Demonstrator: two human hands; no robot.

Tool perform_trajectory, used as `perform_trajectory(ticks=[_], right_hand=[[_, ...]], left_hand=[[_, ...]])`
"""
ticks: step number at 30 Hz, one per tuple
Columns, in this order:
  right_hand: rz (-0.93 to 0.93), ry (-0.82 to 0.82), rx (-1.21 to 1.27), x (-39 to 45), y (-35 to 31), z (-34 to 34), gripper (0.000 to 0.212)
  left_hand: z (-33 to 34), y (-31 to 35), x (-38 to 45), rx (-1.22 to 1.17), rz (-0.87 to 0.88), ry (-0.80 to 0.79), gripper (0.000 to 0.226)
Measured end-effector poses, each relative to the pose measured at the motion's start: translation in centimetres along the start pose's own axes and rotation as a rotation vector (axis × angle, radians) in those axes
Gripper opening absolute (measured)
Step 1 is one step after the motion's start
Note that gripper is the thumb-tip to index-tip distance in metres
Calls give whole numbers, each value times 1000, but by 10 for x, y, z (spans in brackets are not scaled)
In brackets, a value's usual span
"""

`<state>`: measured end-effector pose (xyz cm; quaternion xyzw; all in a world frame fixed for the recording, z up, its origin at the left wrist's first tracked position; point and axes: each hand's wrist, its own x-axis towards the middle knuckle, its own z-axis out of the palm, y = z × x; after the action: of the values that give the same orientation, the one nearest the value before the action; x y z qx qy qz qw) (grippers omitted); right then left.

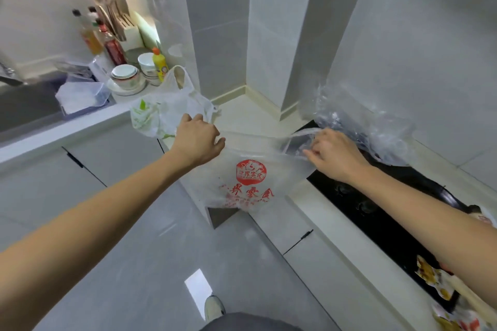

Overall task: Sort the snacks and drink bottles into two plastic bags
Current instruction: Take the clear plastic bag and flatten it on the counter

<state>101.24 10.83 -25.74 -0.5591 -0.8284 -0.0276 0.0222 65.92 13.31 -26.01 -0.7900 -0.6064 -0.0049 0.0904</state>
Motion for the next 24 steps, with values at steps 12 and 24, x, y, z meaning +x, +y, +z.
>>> perform_trajectory(ticks=[12,24], right_hand=[[41,78,-7,88,-28,2,30],[104,10,140,163,3,87,18]], left_hand=[[24,-66,41,-4,-58,-35,96],[106,-78,134,-102,-37,-160,127]])
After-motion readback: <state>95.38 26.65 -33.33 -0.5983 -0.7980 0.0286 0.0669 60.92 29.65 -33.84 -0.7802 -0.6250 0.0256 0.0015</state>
